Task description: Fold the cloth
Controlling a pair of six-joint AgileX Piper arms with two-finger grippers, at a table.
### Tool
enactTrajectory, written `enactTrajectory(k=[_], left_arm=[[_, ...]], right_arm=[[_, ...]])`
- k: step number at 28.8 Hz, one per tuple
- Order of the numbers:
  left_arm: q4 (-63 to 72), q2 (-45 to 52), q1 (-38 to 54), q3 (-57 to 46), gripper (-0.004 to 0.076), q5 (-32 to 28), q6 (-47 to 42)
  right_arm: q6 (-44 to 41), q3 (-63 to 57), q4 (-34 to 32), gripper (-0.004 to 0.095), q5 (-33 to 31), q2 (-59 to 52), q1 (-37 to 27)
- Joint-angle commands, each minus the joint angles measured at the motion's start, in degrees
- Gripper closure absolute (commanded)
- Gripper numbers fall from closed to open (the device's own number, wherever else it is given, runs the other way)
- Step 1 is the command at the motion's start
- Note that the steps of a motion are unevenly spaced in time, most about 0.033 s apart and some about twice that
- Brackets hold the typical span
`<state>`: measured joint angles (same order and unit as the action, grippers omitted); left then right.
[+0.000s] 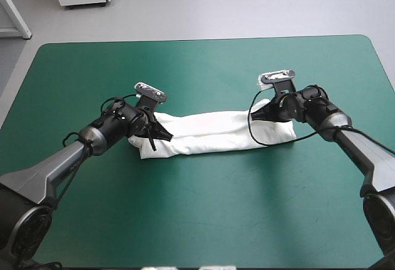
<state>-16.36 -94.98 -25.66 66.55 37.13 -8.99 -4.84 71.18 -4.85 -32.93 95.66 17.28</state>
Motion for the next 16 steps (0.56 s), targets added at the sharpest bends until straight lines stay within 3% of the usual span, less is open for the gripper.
enactTrajectory(k=[1, 4, 7, 16], left_arm=[[-0.7, 2.2, -0.3, 2.0, 0.0552, -2.1, -0.5], [-0.5, 3.3, -0.3, 3.0, 0.0418, 1.6, -0.5], [-0.5, 4.5, -0.3, 4.8, 0.034, 7.5, -0.5], [3.4, 13.4, -0.4, 8.4, 0.0332, 17.9, 0.2]], right_arm=[[1.8, 3.9, -0.7, 0.0712, 0.3, -2.4, -0.1], [2.1, 5.2, -0.7, 0.0592, -3.0, -2.6, -0.1], [2.1, 5.6, -0.7, 0.0515, -5.5, -3.7, -0.1], [1.7, 5.6, -4.1, 0.0484, -9.8, -13.8, -0.1]])
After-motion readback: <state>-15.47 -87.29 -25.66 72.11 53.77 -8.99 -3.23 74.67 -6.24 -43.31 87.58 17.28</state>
